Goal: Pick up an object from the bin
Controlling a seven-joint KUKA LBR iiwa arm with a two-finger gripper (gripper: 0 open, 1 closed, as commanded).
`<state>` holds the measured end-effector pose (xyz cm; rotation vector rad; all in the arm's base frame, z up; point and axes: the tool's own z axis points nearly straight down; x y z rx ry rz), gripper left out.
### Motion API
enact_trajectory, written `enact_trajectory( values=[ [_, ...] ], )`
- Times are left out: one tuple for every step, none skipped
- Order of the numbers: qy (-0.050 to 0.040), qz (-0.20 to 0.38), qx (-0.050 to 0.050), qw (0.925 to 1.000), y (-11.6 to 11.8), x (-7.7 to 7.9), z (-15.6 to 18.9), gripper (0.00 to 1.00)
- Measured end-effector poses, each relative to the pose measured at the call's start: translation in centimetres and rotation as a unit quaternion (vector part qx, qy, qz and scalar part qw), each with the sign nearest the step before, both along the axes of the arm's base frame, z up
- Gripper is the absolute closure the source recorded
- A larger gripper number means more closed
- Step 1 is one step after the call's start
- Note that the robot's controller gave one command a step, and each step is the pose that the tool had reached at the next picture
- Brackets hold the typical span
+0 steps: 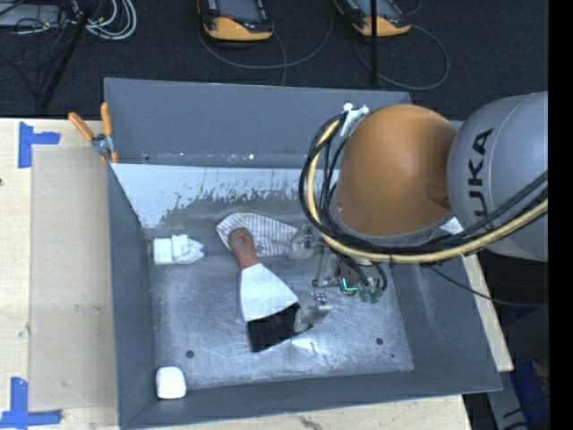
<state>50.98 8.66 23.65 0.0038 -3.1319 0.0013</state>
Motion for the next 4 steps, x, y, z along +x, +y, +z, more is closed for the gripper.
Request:
enact_trajectory(
  values=[
    [-0.0039, -0.002, 0.0, 1.0, -0.1, 0.2, 0.4, 0.0],
    [-0.0067, 0.035, 0.001, 0.9994, -0.4, -0.4, -6.5, 0.0],
    [-0.0016, 0.078, 0.001, 0.9969, -0.8, -0.8, -9.9, 0.0],
    [-0.0051, 0.106, 0.001, 0.9943, -2.4, -0.7, -7.6, 0.0]
  ],
)
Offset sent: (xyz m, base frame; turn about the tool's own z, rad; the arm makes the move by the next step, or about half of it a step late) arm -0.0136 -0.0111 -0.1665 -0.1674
